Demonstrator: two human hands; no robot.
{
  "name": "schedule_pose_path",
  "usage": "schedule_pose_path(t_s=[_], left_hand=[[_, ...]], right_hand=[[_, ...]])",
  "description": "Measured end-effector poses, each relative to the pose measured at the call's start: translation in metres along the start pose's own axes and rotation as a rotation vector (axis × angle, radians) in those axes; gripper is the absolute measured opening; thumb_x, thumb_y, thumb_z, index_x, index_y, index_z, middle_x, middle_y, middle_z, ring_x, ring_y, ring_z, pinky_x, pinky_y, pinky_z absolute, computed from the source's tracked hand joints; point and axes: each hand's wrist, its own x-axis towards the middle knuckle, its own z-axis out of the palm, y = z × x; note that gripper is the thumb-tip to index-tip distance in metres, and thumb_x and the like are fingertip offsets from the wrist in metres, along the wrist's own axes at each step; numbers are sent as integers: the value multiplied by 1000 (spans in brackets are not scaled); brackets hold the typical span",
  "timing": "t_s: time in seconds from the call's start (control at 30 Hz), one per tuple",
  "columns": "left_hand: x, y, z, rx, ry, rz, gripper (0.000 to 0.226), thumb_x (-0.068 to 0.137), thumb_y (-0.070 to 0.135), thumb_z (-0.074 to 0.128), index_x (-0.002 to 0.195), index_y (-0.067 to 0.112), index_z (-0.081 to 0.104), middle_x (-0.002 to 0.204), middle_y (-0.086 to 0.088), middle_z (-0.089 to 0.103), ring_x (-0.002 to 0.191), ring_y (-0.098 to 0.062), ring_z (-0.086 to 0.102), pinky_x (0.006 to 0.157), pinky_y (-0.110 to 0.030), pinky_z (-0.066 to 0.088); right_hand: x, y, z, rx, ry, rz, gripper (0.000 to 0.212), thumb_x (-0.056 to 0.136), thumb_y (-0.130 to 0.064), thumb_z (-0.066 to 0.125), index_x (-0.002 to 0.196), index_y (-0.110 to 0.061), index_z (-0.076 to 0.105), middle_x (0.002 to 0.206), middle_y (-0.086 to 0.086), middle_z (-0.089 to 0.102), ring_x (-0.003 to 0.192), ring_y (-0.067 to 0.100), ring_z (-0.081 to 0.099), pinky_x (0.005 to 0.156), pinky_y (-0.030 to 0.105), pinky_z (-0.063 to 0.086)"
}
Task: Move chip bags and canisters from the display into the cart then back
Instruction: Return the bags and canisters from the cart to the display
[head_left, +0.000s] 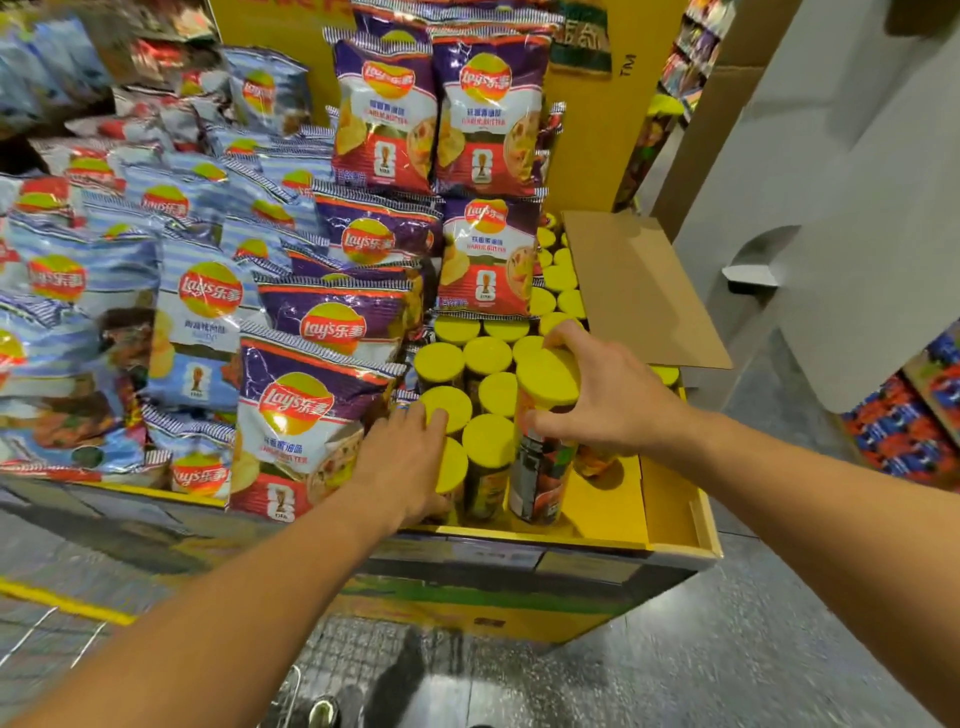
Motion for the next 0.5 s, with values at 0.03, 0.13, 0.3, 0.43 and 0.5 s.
schedule_pose_path(t_s=[0.03,0.13,0.3,0.43,0.5], left_hand=[[1,1,-2,29,35,8,94,67,65,75,134,17,31,130,-9,41,118,-32,45,93,-42,42],[5,6,-6,-23,106,71,98,65,70,72,139,20,31,138,-8,37,126,-30,39,103,-42,36],[11,10,-1,36,57,278,107,71,63,73,153,25,16,161,-5,14,146,-29,16,121,-43,17],[11,7,3,125,-34,343,104,77,53,73,155,24,10,164,-4,7,149,-29,11,121,-41,11],[9,4,7,104,-50,355,105,79,54,71,156,24,6,165,-3,3,150,-28,7,122,-41,9]], right_hand=[[0,3,1,-43,-3,-22,75,67,-58,76,125,-26,42,104,-5,58,89,17,58,73,42,53],[-2,13,11,-192,-93,-68,81,65,-61,76,129,-24,43,116,-1,58,99,20,58,78,42,53],[-8,31,53,-347,-285,3,89,69,-57,80,140,-28,34,130,2,38,103,24,58,80,33,53],[-9,40,83,-437,-269,3,88,75,-47,81,143,-26,28,134,5,38,108,28,58,81,33,51],[-9,43,88,-566,-228,-17,90,77,-48,79,146,-24,26,140,6,38,120,28,50,92,37,48]])
